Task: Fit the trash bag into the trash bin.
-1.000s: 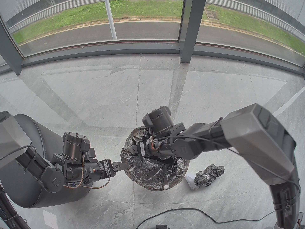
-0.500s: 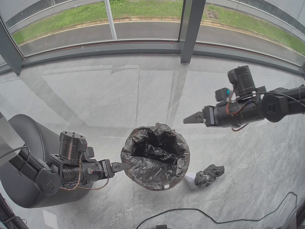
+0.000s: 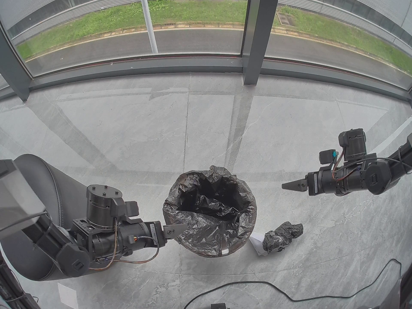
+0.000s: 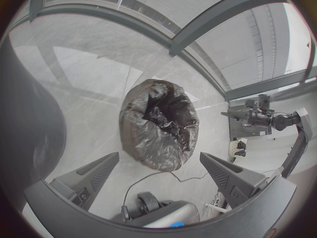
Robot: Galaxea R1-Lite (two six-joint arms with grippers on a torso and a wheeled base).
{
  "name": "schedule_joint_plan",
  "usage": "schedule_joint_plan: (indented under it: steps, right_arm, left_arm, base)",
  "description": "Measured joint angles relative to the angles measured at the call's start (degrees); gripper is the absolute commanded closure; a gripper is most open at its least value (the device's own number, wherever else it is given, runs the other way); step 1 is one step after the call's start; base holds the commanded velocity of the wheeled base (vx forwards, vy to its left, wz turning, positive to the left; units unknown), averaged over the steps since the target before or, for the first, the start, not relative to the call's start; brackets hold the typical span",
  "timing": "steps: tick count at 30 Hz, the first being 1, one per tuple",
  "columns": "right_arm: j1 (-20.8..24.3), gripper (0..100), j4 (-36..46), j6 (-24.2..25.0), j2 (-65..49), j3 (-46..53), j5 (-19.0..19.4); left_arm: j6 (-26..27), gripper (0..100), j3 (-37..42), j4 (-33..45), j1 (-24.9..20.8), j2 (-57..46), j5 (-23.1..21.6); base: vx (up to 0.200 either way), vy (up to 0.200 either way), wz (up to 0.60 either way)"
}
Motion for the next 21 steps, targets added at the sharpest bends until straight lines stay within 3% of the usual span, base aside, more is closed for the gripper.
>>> schedule_joint_plan:
  steps: [5,9,21]
  right_arm:
    - [0.0,0,-2.0,-0.5,2.3,2.0,0.0]
    - [0.1,0,-2.5,-0.6,3.4,3.0,0.0]
    - [0.5,0,-2.8,-0.6,4.4,4.2,0.0]
  left_arm:
    - [0.0,0,-0.9,-8.3,-4.3,4.6,2.9]
    - [-1.5,0,-3.3,-9.9,-8.3,7.7,3.6]
    - [-1.7,0,-16.5,-4.3,-10.9,18.3,6.3]
  base:
    - [0.0,0.0,0.0]
    - [0.0,0.0,0.0]
    - [0.0,0.0,0.0]
